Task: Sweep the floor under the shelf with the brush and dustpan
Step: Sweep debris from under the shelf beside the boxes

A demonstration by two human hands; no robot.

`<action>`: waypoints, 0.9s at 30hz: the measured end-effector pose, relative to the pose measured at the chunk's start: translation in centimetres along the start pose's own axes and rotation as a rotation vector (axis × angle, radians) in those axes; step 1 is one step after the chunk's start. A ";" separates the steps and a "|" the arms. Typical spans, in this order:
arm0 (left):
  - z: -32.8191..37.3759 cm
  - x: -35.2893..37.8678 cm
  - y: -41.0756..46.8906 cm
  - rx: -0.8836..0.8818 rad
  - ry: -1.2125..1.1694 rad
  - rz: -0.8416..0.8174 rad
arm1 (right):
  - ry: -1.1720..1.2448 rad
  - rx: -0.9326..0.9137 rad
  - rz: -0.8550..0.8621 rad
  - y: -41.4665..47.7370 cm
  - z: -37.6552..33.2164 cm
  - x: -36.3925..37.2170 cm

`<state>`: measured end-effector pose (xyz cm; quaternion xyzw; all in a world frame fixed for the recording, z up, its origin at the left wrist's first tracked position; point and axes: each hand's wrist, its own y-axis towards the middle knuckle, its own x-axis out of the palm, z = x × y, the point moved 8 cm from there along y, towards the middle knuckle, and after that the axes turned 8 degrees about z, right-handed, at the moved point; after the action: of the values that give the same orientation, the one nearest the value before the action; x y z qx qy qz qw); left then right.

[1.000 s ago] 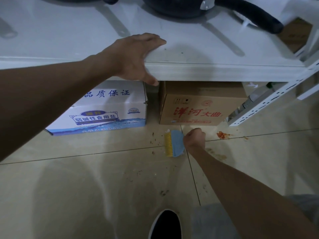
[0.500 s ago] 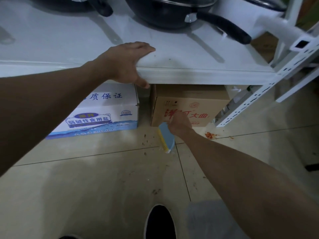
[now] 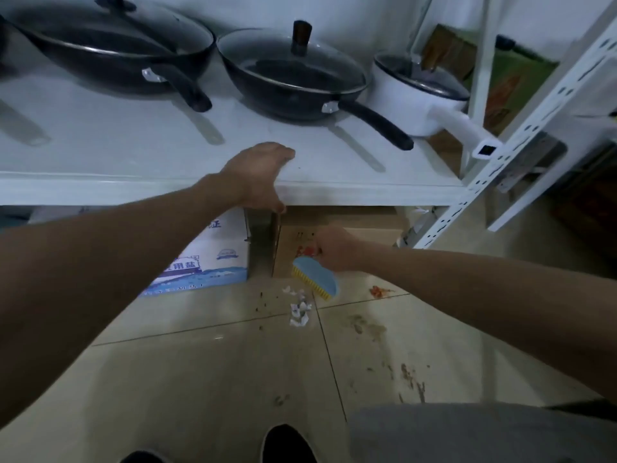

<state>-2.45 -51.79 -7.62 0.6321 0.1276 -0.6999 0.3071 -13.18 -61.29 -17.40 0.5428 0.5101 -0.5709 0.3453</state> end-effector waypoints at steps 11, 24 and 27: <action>16.0 0.6 3.7 0.353 -0.198 0.082 | 0.175 0.329 0.183 -2.5 9.9 0.5; 21.0 5.6 13.0 0.451 -0.108 0.040 | 0.233 0.778 0.281 -3.6 23.7 5.3; 20.6 8.0 13.8 0.452 -0.064 -0.042 | 0.198 0.766 0.310 -3.2 24.7 5.8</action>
<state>-11.00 -76.33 -8.97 0.6596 -0.0291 -0.7365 0.1471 -23.87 -83.25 -25.05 0.7544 0.2041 -0.6057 0.1498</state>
